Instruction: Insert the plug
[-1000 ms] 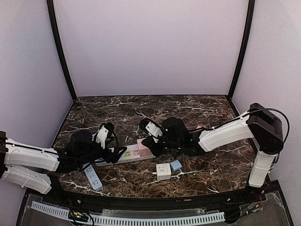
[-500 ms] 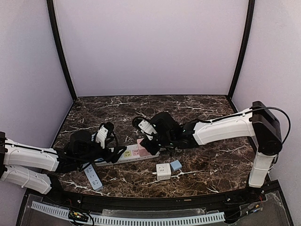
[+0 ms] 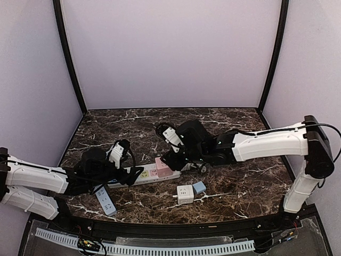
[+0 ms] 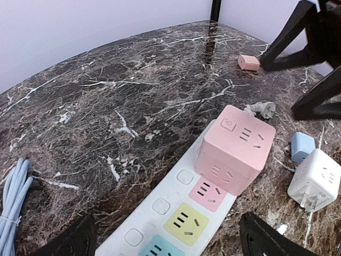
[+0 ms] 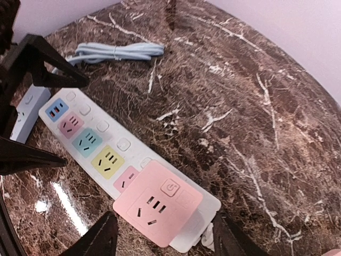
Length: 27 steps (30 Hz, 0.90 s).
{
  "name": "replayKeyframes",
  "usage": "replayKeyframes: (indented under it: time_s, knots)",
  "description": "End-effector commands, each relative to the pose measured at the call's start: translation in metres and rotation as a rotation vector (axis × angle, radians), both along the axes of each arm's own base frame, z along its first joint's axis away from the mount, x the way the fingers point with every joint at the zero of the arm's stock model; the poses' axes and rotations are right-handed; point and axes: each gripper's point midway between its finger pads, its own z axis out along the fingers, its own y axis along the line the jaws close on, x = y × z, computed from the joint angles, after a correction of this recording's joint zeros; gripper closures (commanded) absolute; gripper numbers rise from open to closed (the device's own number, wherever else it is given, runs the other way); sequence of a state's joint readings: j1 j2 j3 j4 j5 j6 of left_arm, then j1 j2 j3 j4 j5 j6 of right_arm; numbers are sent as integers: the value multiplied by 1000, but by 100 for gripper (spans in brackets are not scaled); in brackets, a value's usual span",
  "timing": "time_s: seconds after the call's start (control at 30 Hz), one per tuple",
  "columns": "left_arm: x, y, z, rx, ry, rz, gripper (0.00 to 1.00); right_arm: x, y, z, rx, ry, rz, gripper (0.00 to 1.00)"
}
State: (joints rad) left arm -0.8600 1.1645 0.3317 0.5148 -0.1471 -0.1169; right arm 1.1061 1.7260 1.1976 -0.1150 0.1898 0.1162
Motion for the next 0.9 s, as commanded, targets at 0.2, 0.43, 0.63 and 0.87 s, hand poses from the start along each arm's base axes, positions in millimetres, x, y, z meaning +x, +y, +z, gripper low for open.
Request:
replayKeyframes:
  time_s: [0.2,0.43,0.63,0.87]
  knots:
    - [29,37,-10,80,36,294,1,-11,-59,27,94,-4,-169,19]
    - [31,93,-23,87,107,594,1,-47,-80,2,74,104,-164,10]
    - [12,123,-44,66,230,759,1,-66,-91,-10,68,105,-164,9]
    - [-2,122,-54,4,332,758,1,-74,-96,-9,71,103,-158,9]
